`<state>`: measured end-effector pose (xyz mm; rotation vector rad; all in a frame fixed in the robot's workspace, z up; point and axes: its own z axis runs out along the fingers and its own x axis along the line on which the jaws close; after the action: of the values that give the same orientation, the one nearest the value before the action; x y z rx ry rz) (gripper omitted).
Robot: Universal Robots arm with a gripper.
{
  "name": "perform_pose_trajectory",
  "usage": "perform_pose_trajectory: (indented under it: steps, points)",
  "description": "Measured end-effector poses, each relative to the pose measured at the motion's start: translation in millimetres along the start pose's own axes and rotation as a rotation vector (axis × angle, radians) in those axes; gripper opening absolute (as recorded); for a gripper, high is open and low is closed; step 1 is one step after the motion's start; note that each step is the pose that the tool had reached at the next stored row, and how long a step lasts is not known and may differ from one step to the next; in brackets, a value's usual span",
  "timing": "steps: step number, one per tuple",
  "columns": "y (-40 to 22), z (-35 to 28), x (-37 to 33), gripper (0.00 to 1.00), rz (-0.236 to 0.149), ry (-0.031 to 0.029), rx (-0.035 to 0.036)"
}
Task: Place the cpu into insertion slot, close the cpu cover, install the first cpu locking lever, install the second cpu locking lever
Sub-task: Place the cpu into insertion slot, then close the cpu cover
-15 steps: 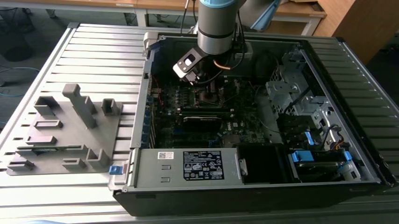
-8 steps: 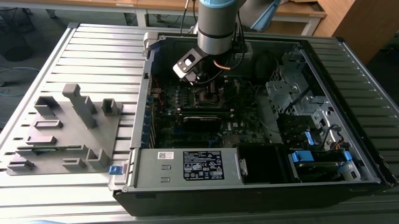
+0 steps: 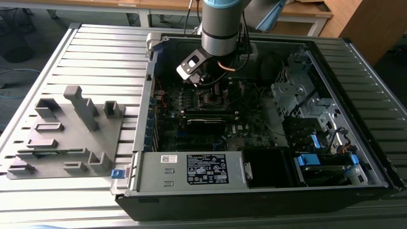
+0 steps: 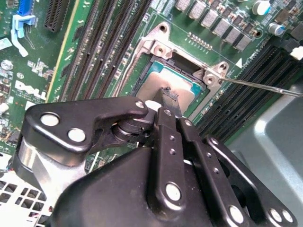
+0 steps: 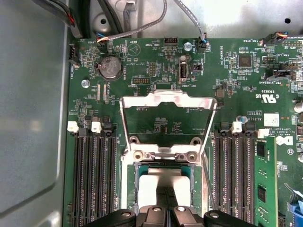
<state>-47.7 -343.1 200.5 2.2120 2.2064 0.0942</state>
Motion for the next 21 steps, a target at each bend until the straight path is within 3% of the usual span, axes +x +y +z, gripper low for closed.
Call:
perform_pose_trajectory:
  steps: [12, 21]
  points:
    - [1.0, -23.0, 0.4, 0.11, 0.0, -0.002, 0.0011]
    - [1.3, -28.8, 0.5, 0.11, 0.0, -0.0022, 0.0013]
